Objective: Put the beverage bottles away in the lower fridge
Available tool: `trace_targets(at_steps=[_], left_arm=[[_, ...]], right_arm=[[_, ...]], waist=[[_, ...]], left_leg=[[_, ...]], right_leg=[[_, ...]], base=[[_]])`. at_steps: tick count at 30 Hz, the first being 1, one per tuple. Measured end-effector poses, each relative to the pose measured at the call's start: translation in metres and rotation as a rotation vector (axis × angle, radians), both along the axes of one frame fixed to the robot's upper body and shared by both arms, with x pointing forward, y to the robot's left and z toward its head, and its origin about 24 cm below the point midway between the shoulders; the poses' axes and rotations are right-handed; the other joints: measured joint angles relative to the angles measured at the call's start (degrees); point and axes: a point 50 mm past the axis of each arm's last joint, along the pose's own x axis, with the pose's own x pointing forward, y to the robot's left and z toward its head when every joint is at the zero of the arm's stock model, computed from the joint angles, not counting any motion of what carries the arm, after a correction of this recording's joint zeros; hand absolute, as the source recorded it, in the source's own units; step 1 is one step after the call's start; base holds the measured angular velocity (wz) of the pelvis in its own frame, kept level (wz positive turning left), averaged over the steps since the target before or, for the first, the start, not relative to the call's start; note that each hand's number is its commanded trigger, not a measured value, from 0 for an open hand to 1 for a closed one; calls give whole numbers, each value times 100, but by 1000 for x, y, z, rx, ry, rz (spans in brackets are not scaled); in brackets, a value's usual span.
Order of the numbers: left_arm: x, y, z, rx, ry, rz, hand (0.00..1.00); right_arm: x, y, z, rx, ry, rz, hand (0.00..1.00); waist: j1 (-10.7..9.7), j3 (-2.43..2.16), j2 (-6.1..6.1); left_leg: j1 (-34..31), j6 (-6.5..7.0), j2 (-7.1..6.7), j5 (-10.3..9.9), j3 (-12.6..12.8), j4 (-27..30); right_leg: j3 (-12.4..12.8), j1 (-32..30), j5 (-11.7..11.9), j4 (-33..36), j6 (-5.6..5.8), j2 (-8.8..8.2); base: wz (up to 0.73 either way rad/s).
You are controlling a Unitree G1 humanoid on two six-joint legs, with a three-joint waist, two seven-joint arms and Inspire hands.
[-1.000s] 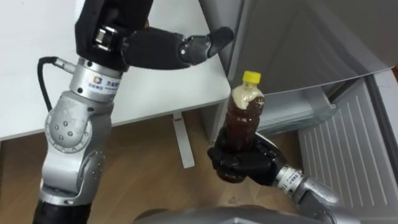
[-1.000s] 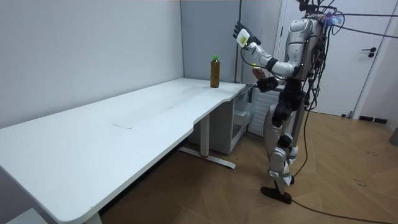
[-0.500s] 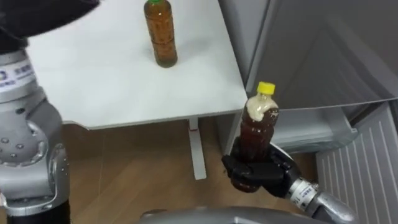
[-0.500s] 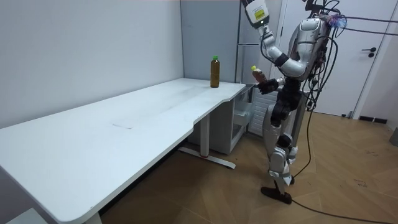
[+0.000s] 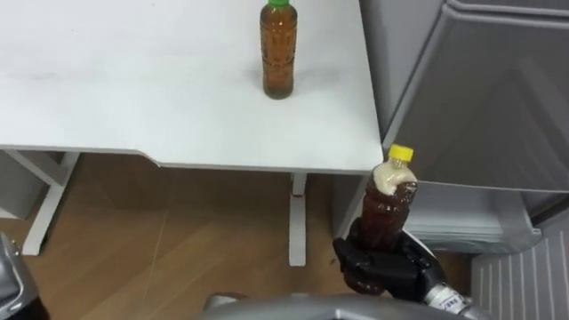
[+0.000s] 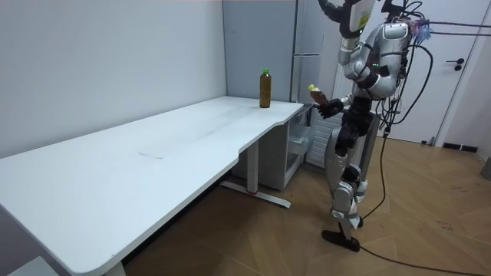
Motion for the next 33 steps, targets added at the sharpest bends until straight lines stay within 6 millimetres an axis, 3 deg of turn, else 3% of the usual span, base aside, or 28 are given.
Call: trace_targets(at_steps=[8, 14, 17, 20, 22, 25, 30, 33], left_arm=[[-11, 26, -25, -144, 85, 129, 0], [-40, 60, -91, -488, 309, 270, 0], [-62, 67, -142, -757, 428, 352, 0], [-78, 62, -176, -933, 518, 381, 0], [-88, 53, -204, -1069, 608, 402, 0], [-103, 43, -236, -1195, 748, 426, 0], [-119, 24, -266, -1344, 880, 415, 0], [-132, 13, -284, -1412, 1006, 403, 0]], right_arm=[[1, -5, 1, -51, 32, -75, 100], [0, -13, -2, -86, 104, -174, 100], [-2, -23, -3, -94, 137, -288, 100], [-3, -26, -4, -95, 156, -349, 100], [-4, -28, -5, -97, 173, -397, 100], [-7, -31, -8, -94, 203, -451, 100], [-10, -34, -12, -81, 263, -526, 100], [-11, -36, -14, -87, 291, -546, 100]], waist=[[-8, 16, 102], [-230, 29, 106], [-300, 4, 13], [-354, -32, -44], [-369, -27, -132], [-459, -24, -154], [-577, -15, -147], [-701, 14, -152]], left_leg=[[-74, 13, -72, 3, -215, 11], [-84, 24, -95, 12, -248, -1], [-27, 26, -88, 15, -228, -54], [25, 27, -83, 15, -216, -121], [48, 29, -76, 15, -202, -175], [129, 50, -80, 2, -212, -200], [131, 66, -83, -8, -214, -254], [135, 66, -83, -8, -214, -269]], right_leg=[[-185, -8, -18, 13, 12, -49], [-253, -13, -74, 9, 27, -81], [-243, -24, -89, 15, 39, -85], [-230, -5, -95, 13, 48, -79], [-221, -6, -95, 22, 49, -73], [-236, 72, -95, 16, 51, -76], [-219, 62, -96, 25, 54, -80], [-155, 60, -104, 25, 64, -74]], base=[[10], [4], [-3], [-6], [-8], [-1], [0], [-1]])
